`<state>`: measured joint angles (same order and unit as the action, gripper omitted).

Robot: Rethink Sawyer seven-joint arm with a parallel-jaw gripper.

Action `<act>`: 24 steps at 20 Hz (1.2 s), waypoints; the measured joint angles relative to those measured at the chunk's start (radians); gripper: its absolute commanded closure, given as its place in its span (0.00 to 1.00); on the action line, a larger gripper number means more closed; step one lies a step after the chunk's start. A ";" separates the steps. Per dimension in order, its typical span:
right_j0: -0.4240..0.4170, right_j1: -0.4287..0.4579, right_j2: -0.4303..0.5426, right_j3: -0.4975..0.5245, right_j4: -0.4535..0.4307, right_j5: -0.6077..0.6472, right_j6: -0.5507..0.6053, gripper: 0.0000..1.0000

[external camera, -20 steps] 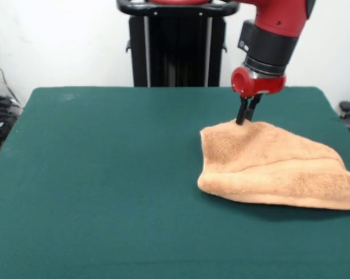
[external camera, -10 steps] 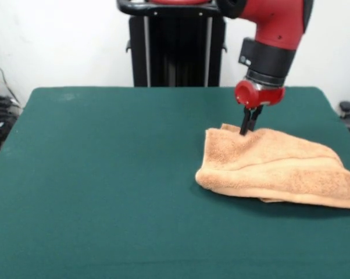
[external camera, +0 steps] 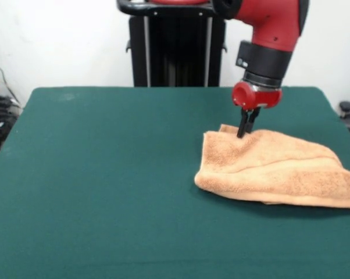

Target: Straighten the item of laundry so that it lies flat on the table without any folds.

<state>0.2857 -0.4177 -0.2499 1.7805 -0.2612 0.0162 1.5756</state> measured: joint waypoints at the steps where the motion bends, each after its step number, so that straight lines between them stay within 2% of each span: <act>1: -0.002 0.000 0.000 0.000 0.004 0.000 0.000 1.00; 8: 0.001 0.015 -0.015 -0.001 0.037 -0.010 0.000 1.00; 15: 0.057 0.070 -0.081 0.000 0.111 -0.115 0.000 1.00; 24: 0.060 0.083 -0.091 0.012 0.156 -0.168 0.000 1.00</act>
<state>0.3459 -0.3351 -0.3408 1.7927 -0.1055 -0.1520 1.5756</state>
